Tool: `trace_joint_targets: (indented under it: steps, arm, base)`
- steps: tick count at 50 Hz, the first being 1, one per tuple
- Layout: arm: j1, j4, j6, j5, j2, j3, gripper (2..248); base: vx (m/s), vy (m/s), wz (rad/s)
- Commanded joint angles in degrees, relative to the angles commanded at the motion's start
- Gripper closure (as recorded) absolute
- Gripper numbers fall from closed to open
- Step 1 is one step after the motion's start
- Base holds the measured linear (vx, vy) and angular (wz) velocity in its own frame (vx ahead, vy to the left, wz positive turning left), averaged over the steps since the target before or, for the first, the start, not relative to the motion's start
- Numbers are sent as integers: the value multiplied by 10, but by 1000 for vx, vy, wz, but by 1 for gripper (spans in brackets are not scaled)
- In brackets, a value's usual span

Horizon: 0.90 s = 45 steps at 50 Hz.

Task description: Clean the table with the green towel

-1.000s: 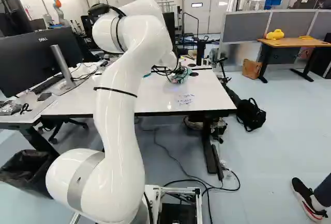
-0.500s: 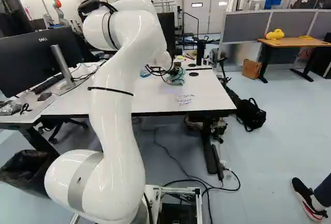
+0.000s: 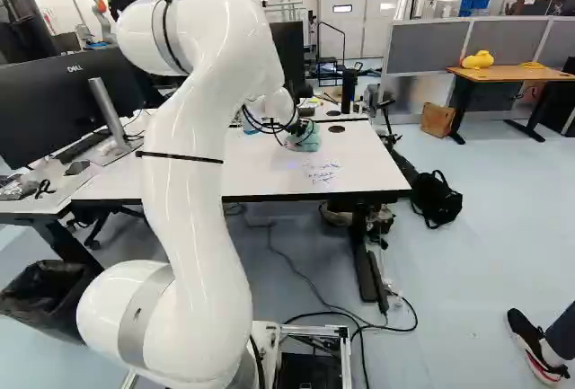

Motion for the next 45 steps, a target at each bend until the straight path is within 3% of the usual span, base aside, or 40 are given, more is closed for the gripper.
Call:
trace_joint_targets:
  steps: [18,45]
  arm:
    - [-19,0,0,0,24,33,206]
    - [-55,0,0,0,-1,-1,206]
  base:
    - [0,0,0]
    - [0,0,0]
